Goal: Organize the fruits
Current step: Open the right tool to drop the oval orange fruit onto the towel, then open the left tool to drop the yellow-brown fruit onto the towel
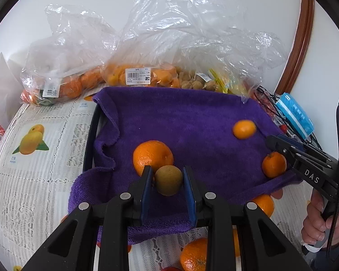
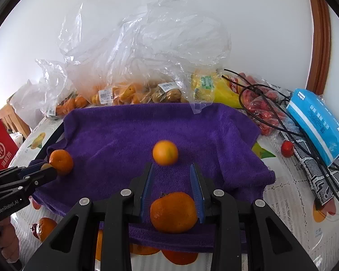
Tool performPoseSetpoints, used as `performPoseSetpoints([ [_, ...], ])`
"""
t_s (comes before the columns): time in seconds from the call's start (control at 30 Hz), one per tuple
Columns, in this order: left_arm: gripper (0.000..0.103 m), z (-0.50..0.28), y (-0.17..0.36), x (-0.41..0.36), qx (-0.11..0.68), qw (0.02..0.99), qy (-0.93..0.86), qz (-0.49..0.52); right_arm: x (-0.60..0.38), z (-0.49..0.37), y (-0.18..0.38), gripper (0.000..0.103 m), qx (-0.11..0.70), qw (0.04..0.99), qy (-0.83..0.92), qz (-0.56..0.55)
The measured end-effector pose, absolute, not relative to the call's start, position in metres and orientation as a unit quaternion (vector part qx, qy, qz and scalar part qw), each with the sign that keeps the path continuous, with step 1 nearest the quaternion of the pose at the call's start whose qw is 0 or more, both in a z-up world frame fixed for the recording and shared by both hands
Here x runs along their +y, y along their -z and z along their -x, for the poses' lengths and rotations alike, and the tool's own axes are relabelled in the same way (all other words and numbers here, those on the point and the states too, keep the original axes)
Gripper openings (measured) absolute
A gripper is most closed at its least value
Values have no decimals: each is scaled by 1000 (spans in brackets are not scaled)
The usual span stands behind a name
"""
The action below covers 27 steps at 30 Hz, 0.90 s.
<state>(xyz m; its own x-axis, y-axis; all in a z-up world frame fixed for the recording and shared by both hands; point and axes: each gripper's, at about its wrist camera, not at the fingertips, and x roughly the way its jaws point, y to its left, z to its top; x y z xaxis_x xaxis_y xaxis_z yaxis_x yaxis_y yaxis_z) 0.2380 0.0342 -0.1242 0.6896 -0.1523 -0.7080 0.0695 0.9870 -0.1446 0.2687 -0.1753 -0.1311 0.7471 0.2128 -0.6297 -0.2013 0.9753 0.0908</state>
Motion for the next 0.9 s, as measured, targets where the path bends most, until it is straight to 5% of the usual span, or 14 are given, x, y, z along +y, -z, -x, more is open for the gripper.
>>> performPoseSetpoints([
  [0.6,27,-240,129,33,397,914,61,56,-180,-264,128,44,324,940,-105,-21],
  [0.67,31,-241,129,33,399,913,64,59,-179,-264,127,45,322,941,-103,-18],
  [0.77,56,-241,127,35,398,913,59,65,-178,-264,128,46,322,941,-102,-15],
  [0.9,58,-238,122,37,385,918,60,70,-179,-263,126,50,325,940,-105,-22],
])
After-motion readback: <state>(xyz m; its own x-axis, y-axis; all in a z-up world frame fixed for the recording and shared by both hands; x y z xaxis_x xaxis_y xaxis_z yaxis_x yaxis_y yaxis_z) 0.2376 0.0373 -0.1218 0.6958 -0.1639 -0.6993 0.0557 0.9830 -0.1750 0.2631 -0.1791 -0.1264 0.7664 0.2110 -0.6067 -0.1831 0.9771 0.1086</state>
